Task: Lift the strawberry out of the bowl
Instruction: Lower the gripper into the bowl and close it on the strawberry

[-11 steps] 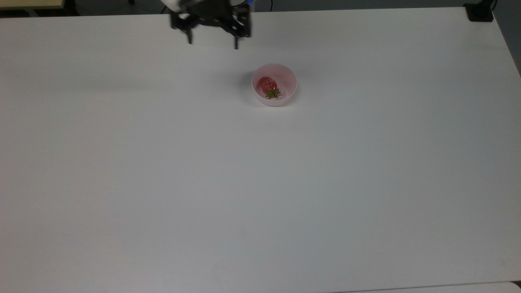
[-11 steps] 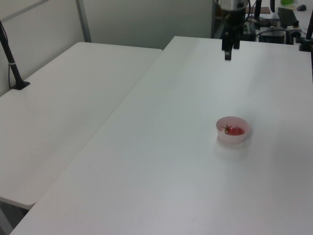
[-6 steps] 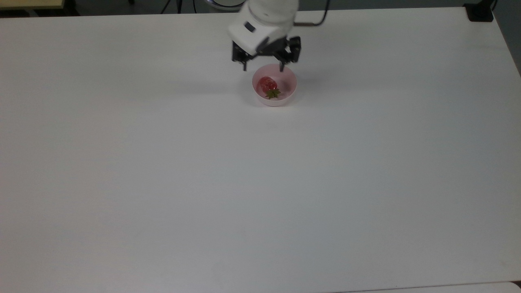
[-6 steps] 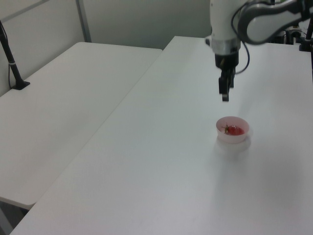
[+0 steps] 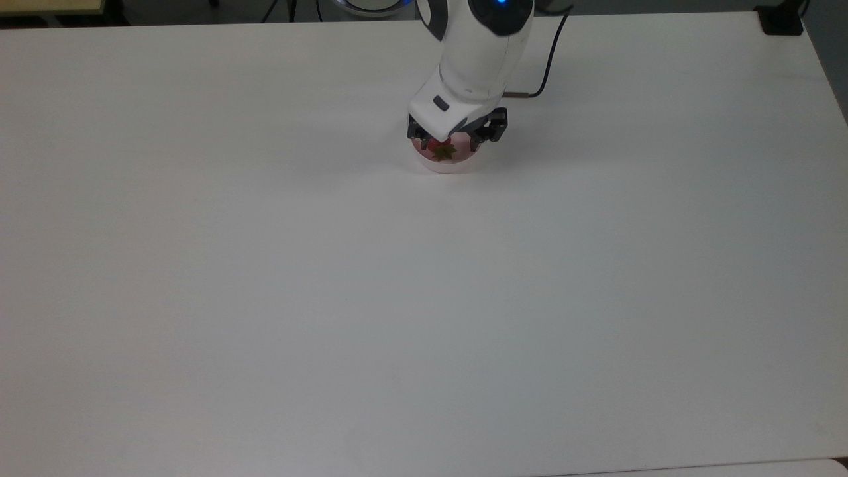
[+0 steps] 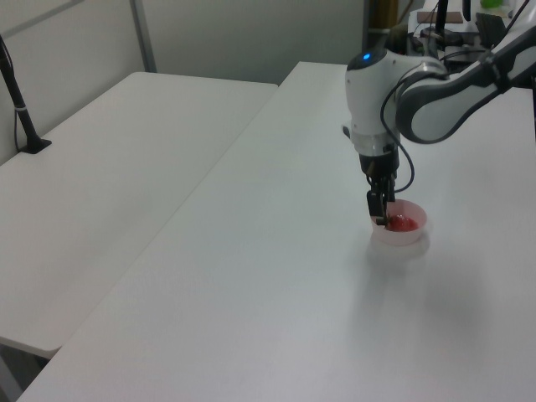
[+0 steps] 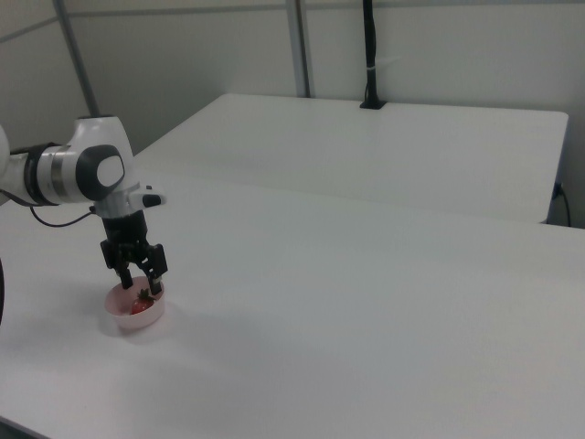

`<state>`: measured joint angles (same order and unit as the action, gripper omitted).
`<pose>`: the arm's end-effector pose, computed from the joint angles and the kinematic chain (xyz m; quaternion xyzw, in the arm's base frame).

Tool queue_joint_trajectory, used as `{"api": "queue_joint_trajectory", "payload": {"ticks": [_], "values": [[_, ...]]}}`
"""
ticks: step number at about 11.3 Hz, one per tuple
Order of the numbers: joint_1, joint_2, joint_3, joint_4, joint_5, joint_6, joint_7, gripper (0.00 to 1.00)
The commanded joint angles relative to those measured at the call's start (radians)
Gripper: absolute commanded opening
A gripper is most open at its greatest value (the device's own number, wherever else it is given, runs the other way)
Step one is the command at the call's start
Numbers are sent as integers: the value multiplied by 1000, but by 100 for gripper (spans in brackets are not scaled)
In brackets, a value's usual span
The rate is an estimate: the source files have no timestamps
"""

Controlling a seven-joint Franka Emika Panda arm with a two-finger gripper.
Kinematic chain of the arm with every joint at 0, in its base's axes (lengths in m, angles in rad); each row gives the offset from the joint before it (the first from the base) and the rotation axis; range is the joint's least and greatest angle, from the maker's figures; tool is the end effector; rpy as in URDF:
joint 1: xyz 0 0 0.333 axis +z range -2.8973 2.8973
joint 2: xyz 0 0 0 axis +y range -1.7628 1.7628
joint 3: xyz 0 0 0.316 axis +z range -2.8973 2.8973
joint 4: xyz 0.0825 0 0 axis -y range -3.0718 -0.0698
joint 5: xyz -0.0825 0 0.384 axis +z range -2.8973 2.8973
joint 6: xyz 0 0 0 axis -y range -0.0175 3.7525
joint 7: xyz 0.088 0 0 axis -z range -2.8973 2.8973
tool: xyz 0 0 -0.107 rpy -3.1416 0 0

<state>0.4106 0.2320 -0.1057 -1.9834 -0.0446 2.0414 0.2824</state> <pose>0.5512 0.1727 0.3370 0.9955 0.0233 -0.0736 0.0548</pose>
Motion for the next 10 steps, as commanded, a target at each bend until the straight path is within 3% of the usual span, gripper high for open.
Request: {"api": "queue_joint_trajectory", "payload": {"ticks": [1, 4, 8, 10], "values": [[17, -2, -8, -60, 11, 36, 6, 82], [16, 1, -8, -84, 9, 37, -5, 76], [16, 1, -6, -101, 8, 79, -5, 34], [13, -11, -6, -95, 11, 77, -5, 29]]}}
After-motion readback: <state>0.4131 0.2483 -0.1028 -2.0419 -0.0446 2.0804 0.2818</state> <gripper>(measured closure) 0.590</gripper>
